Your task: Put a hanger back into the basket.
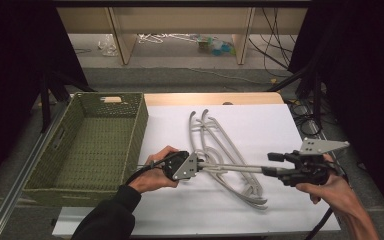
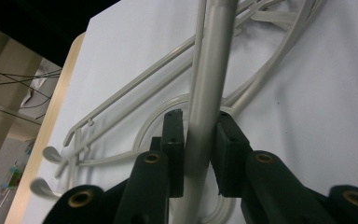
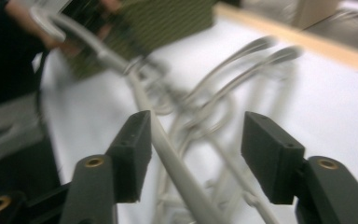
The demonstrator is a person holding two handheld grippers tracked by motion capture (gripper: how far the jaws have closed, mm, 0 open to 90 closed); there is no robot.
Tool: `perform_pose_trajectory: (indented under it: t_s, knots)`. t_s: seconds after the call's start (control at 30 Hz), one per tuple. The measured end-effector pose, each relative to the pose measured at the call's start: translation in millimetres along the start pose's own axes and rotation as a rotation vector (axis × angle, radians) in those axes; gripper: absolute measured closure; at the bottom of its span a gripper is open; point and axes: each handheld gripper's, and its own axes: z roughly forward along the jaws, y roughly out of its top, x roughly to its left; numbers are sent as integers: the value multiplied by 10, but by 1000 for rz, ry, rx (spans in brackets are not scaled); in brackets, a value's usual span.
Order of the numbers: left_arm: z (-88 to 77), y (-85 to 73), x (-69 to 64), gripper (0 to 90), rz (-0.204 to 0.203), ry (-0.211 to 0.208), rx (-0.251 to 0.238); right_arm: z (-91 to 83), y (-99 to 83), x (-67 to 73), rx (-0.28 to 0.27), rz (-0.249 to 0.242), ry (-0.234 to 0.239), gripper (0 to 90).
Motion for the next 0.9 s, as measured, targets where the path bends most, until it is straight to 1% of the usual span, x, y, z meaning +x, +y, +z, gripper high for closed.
perform_pose_trajectory:
  t_s: [0.03, 0.07, 0.1, 0.13, 0.17, 0.2, 0.23, 0.27, 0.3, 0.33, 0.37, 0.4, 0.43, 0.47, 0.5, 0.53, 0.57, 0.6, 0.63, 0.67, 0.7, 0.73, 0.8, 0.83, 0.87, 0.9]
  knots:
    - [-15, 8, 16, 794, -47, -4, -10, -60, 7, -38, -25, 3, -44, 395]
    - [-21, 10, 26, 795, -44, 0, -11, -87, 8, -53, -50, 28, -39, 396]
    - [-20, 9, 33, 796, -25, 14, 17, -111, 8, -70, -70, 16, -75, 395]
    - [-13, 0, 37, 797, -32, 15, 19, -132, 11, -84, -96, 27, -62, 389]
    - [-8, -8, 44, 798, -45, 15, 27, -153, 16, -82, -97, 43, -63, 383]
    - [-5, -10, 50, 800, -43, 25, 36, -167, 20, -95, -113, 39, -82, 379]
    - [-3, -9, 50, 802, -42, 28, 45, -182, 24, -101, -120, 43, -76, 379]
    - [-3, -5, 48, 802, -45, 35, 43, -187, 25, -103, -116, 33, -86, 381]
    - [-12, 6, 49, 803, -60, 36, 42, -191, 25, -88, -107, 42, -88, 381]
    - [-20, 14, 54, 803, -64, 42, 36, -211, 34, -79, -85, 23, -116, 380]
    - [-34, 27, 62, 804, -75, 50, 39, -183, 35, -73, -116, 16, -94, 381]
    - [-52, 39, 77, 805, -86, 53, 41, -183, 43, -54, -108, 25, -88, 382]
    - [-69, 50, 90, 805, -104, 60, 41, -202, 56, -41, -94, 23, -100, 382]
    - [-90, 59, 104, 805, -123, 71, 42, -200, 65, -33, -102, 20, -102, 384]
    - [-112, 69, 121, 805, -136, 74, 49, -210, 72, -16, -90, 18, -96, 387]
    - [-156, 87, 152, 805, -161, 90, 52, -213, 75, -3, -89, 17, -83, 386]
    - [-177, 95, 168, 805, -181, 86, 53, -207, 75, 23, -87, 11, -86, 386]
    - [-207, 108, 186, 805, -196, 97, 50, -203, 74, 37, -81, 16, -76, 384]
    - [-237, 121, 208, 805, -215, 104, 46, -196, 74, 58, -73, 19, -83, 378]
    - [-272, 133, 227, 805, -247, 102, 48, -184, 73, 78, -62, 27, -79, 375]
    - [-310, 143, 255, 805, -263, 105, 48, -168, 70, 96, -55, 25, -74, 375]
    - [-351, 153, 275, 805, -290, 109, 46, -147, 64, 114, -51, 26, -74, 374]
    - [-439, 173, 319, 806, -358, 102, 46, -101, 51, 148, -30, 22, -72, 369]
    - [-486, 186, 334, 806, -379, 112, 45, -78, 43, 161, -17, 18, -65, 369]
    - [-533, 196, 351, 806, -392, 120, 43, -45, 31, 177, -20, 15, -62, 369]
    - [-564, 202, 367, 805, -407, 120, 33, -17, 19, 194, -19, 12, -65, 370]
